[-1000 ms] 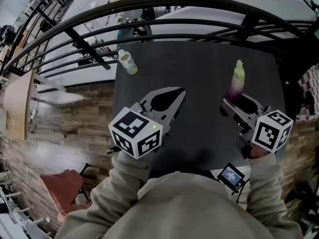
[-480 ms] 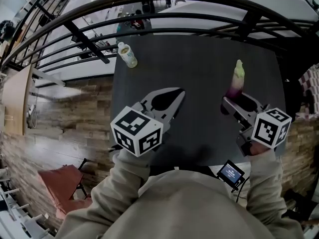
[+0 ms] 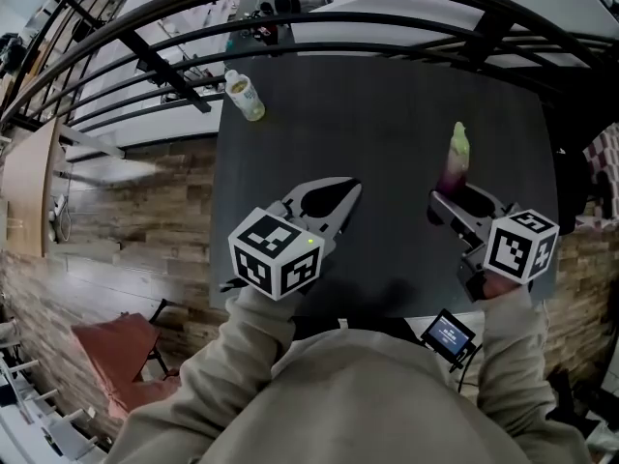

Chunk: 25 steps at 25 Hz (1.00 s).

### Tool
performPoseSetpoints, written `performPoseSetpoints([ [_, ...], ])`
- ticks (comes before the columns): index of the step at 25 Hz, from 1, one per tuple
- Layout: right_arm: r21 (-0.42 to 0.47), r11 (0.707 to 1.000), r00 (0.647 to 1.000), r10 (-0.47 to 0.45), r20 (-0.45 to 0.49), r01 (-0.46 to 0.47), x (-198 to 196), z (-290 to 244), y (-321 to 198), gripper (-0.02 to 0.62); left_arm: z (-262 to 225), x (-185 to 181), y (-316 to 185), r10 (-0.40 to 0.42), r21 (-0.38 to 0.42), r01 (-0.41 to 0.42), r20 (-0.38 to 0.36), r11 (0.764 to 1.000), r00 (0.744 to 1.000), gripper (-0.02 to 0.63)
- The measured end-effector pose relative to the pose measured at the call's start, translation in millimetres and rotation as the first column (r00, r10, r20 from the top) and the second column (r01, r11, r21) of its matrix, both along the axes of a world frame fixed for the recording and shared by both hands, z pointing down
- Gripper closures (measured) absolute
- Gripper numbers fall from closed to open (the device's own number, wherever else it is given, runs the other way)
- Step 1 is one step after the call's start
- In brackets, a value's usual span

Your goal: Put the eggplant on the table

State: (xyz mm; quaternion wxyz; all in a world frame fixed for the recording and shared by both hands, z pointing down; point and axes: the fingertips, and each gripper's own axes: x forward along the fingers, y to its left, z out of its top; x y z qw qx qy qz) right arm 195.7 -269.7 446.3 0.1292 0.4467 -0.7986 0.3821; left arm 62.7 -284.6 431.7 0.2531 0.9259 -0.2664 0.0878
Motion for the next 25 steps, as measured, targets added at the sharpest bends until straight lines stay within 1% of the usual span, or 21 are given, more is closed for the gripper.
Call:
performPoseSetpoints([
  [4, -0.033, 0.999, 1.000, -0.009, 0.007, 0.009, -3.0, 16.1, 2.8, 0.367, 13.9, 1.4, 3.1, -0.003, -0.035, 0.003, -0.001, 0.999, 1.000, 0.604],
  [9, -0.089, 0.994, 0.998, -0.065, -0.001, 0.065, -19.6, 45.3, 1.8, 0.367, 29.6, 4.8, 0.9, -0.004, -0.072, 0.005, 0.008, 0.997, 1.000, 0.604],
  [13, -0.143, 0.987, 0.997, -0.069, 0.030, 0.072, -29.1, 70.2, 6.7, 0.367, 48.3, 2.2, 5.9, -0.011, -0.114, 0.012, 0.011, 0.993, 1.000, 0.604],
  [17, -0.194, 0.974, 0.993, -0.113, 0.042, 0.119, -49.1, 92.1, 17.0, 0.367, 63.2, -8.3, 8.0, -0.043, -0.157, 0.043, 0.007, 0.987, 0.999, 0.604],
  [22, -0.277, 0.952, 0.991, -0.131, 0.019, 0.131, -53.8, 130.6, 22.9, 0.367, 81.3, -18.3, 8.2, -0.059, -0.191, 0.063, 0.025, 0.980, 0.998, 0.604],
  [25, -0.314, 0.937, 0.987, -0.160, 0.003, 0.152, -56.6, 154.2, 27.1, 0.367, 87.2, -22.8, 9.1, -0.064, -0.199, 0.068, 0.026, 0.978, 0.998, 0.604],
])
